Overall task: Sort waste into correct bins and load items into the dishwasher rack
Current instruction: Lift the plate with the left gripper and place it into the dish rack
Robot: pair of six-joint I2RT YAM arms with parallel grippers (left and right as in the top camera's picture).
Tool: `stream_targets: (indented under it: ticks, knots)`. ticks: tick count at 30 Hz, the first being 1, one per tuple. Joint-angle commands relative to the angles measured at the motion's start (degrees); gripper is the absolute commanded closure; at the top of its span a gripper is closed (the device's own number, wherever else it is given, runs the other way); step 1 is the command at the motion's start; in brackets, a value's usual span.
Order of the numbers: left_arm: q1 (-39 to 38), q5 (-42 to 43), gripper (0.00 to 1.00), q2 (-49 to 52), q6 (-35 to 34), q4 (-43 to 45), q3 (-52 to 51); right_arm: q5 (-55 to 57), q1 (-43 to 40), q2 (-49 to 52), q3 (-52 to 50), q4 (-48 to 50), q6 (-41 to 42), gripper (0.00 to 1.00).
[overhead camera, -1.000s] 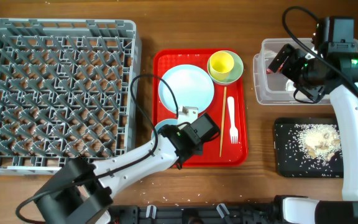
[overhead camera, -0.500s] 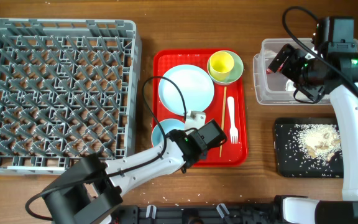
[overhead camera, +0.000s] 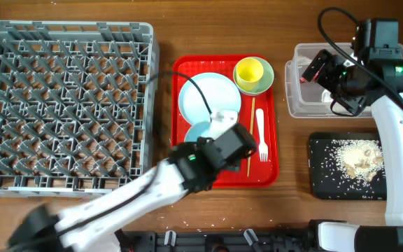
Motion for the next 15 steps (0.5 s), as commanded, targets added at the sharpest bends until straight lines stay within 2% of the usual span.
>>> stream_targets:
  ticks: [1,3,6,7,11,12,15]
  knots:
    - [3.98,0.33,0.96,-12.04,5.51,-0.48,1.64,-0.28,-0.02,-0.2,0.87,0.04,-0.96,0.0]
    - [9.22,0.33,0.96,-18.4,7.61,-1.2,1.64,-0.28,-0.02,-0.2,0.87,0.04,-0.96,0.0]
    - [23.56,1.75,0.96,-27.36,11.93,-0.11,1.64,-0.28,-0.02,-0.2,0.87,0.04,-0.98,0.0]
    - [29.88,5.68,0.96,-28.83,12.5,0.68,1.64,-0.28,-0.02,-0.2,0.87,0.04,-0.96,0.0]
    - [57.55,41.29,0.96,-26.23,16.33,12.55,1.64,-0.28,-0.02,-0.2,0.87,0.07,-0.96,0.0]
    - [64.48,48.87,0.96,-23.45,15.3,16.94,1.64,-0.28,-0.02,-0.2,0.87,0.04,-0.94,0.0]
    - [77.81,64.04,0.96,-11.19,8.0,28.72,1.64,-0.28,-0.02,-0.2,0.87,0.04,-0.98,0.0]
